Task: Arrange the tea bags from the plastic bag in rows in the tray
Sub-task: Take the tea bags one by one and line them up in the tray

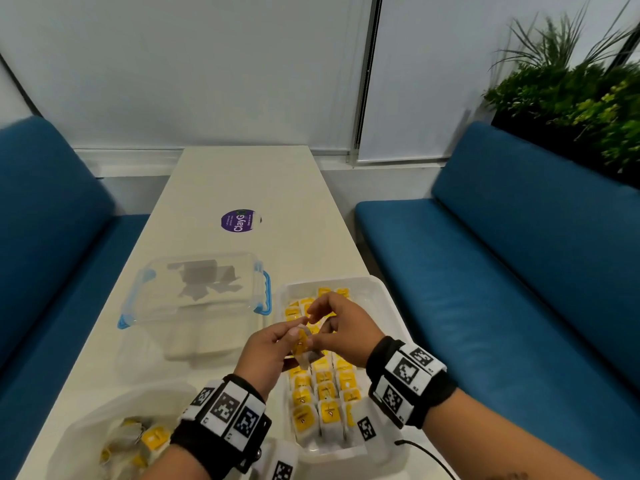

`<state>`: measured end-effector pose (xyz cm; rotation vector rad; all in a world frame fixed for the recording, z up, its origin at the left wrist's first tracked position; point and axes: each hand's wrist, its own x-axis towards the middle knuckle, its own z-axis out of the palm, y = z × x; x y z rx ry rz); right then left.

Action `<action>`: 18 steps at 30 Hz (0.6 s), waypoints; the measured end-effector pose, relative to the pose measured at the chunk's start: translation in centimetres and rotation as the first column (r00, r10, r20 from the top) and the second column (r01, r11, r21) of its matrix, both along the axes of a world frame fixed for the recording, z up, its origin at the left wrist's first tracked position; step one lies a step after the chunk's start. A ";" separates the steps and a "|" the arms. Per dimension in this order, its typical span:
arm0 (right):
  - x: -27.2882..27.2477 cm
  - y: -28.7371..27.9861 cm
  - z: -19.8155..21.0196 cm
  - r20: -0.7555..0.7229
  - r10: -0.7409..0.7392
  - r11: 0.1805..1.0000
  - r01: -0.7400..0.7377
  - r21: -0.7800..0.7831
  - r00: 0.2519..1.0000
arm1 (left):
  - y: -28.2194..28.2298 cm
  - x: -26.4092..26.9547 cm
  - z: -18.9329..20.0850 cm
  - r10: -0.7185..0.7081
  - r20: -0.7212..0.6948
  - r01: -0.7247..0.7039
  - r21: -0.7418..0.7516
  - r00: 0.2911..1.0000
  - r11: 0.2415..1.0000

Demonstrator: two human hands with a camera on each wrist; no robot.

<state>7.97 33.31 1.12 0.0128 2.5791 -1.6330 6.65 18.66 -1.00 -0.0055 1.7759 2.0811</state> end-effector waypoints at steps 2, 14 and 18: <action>-0.2 0.0 0.0 0.064 0.038 0.999 -0.039 0.019 0.997 | 0.2 0.1 0.1 -0.002 -0.002 0.002 0.023 1.000 1.000; -0.8 1.1 0.4 0.077 -0.029 1.000 0.028 0.008 0.997 | -0.3 -0.3 -1.4 -0.044 -0.083 0.026 -0.214 0.996 0.976; -1.7 2.7 0.5 0.036 -0.099 0.990 0.095 0.103 0.994 | -0.4 -0.6 -1.9 0.025 -0.083 -0.045 -0.250 0.996 0.967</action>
